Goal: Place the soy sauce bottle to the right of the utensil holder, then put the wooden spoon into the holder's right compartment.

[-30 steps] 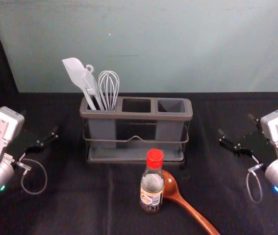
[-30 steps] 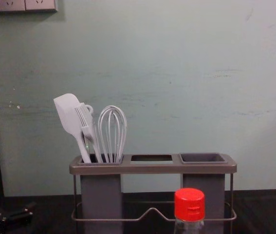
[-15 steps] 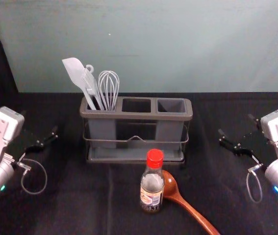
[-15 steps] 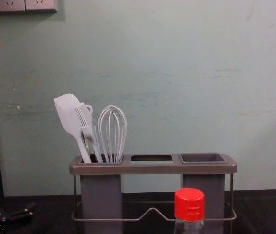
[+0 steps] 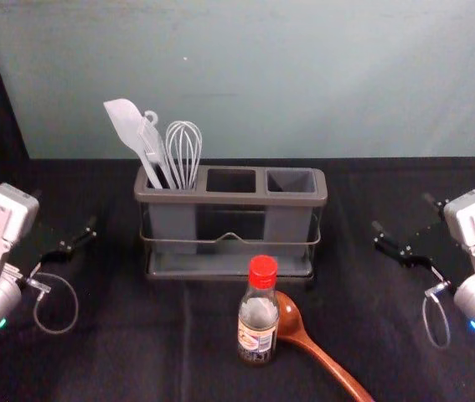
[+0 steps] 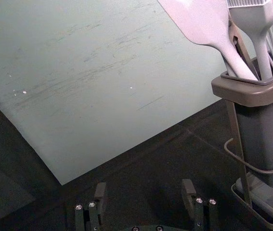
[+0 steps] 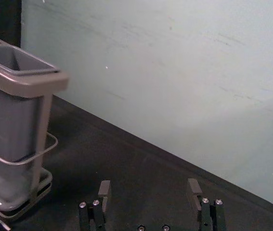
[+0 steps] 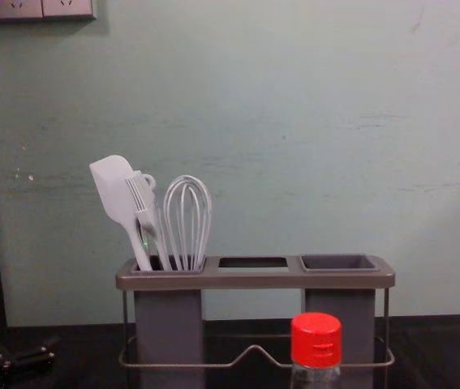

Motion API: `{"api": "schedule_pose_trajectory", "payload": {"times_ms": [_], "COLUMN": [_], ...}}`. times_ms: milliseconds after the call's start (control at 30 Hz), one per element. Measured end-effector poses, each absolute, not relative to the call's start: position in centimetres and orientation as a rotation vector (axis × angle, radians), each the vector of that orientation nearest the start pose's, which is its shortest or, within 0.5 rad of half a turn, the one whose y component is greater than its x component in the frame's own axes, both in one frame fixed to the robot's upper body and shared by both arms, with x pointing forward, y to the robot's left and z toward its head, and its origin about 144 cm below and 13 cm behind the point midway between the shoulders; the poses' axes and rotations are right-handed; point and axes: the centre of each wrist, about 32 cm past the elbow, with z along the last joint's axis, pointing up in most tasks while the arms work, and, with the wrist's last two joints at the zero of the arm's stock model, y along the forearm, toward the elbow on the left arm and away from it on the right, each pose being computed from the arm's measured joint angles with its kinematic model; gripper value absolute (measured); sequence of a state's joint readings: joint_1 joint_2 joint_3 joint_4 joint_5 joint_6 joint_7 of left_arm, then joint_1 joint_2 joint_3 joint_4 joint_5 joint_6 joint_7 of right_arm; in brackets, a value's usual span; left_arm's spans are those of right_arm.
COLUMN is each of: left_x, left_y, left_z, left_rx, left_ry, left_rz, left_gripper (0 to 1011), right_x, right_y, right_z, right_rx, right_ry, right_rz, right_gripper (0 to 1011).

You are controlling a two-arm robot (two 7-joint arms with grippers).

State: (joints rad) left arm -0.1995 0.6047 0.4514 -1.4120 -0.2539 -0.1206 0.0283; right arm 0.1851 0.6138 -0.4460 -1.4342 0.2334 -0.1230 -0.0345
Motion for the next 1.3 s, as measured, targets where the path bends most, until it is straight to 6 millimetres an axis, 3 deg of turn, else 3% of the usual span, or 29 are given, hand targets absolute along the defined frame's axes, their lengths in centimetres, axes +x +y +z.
{"api": "schedule_pose_trajectory", "payload": {"times_ms": [233,500,633,867,1300], "left_x": [48.9,48.9,48.9,48.9,48.9], "left_y": [31.0,31.0,31.0,31.0,31.0], "left_z": [114.0,114.0,114.0,114.0,114.0], "left_rx": [0.305,0.305,0.304,0.304,0.304], "left_ry": [-0.285,-0.285,-0.285,-0.285,-0.285], "left_rz": [1.248,1.248,1.248,1.248,1.248], "left_gripper": [1011,1011,1011,1012,1012], "right_x": [45.5,41.4,40.6,41.1,44.7], "right_y": [-31.4,-32.8,-33.0,-32.5,-28.3], "right_z": [115.6,117.0,117.2,117.1,118.2], "right_rx": [-0.264,-0.136,-0.103,-0.032,-0.035], "right_ry": [-0.304,-0.182,-0.129,-0.077,-0.08], "right_rz": [-1.206,-0.991,-0.874,-0.712,-0.532], "right_gripper": [1004,1004,1004,1004,1004]}}
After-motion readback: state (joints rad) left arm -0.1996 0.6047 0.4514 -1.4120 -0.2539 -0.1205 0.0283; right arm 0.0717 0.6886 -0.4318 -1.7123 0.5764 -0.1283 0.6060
